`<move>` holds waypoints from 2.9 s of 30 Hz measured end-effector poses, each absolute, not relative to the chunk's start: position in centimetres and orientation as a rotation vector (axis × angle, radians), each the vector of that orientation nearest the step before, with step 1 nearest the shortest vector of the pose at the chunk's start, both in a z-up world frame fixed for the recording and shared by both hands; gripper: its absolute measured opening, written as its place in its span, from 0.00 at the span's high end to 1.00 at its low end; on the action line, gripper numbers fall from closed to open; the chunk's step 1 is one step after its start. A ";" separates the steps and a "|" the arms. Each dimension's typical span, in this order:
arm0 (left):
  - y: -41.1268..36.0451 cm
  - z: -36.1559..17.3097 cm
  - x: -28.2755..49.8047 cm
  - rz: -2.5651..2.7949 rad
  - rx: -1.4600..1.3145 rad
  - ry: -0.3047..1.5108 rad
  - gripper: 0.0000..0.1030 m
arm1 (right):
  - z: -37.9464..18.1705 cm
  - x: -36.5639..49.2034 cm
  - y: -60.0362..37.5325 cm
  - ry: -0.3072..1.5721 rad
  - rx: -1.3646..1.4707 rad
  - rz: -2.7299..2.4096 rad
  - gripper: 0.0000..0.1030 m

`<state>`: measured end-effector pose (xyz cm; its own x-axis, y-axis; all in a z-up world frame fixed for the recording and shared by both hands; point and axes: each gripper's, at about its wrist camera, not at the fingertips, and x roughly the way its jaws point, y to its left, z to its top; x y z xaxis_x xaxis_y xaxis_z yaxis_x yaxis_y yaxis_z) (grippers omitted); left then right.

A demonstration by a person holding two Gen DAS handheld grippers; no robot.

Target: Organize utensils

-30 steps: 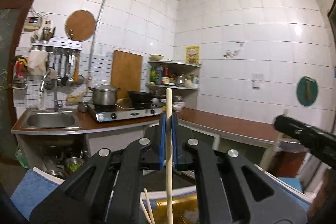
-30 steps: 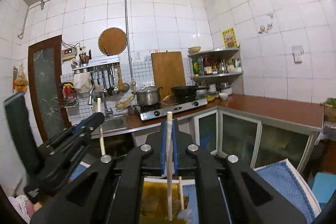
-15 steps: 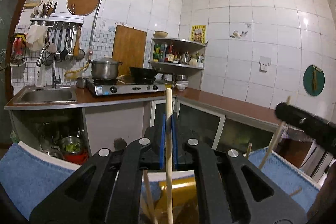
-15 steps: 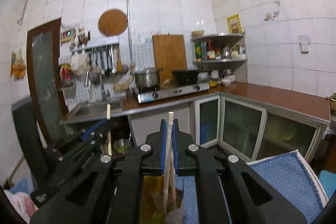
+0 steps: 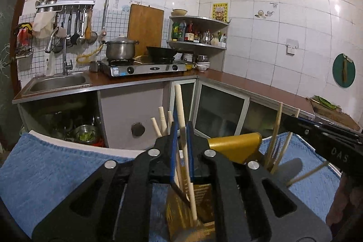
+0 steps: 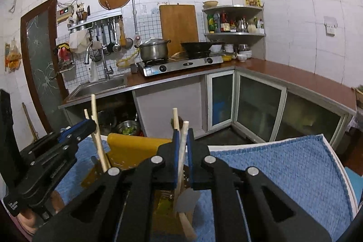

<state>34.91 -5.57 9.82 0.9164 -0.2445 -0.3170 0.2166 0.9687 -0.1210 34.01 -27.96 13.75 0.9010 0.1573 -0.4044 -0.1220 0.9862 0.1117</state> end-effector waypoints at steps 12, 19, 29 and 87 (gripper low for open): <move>-1.2 13.6 27.4 -0.150 -0.095 0.289 0.05 | 16.6 27.7 -31.0 0.368 0.073 0.056 0.45; 0.6 12.3 22.1 -0.100 -0.037 0.314 0.05 | 13.7 20.9 -30.4 0.321 0.029 0.034 0.12; 1.3 12.1 14.5 -0.101 -0.096 0.320 0.05 | 12.0 13.8 -28.2 0.281 0.043 0.029 0.04; -1.0 2.7 5.0 0.017 0.076 0.376 0.05 | 3.2 5.0 -24.9 0.333 -0.007 -0.019 0.04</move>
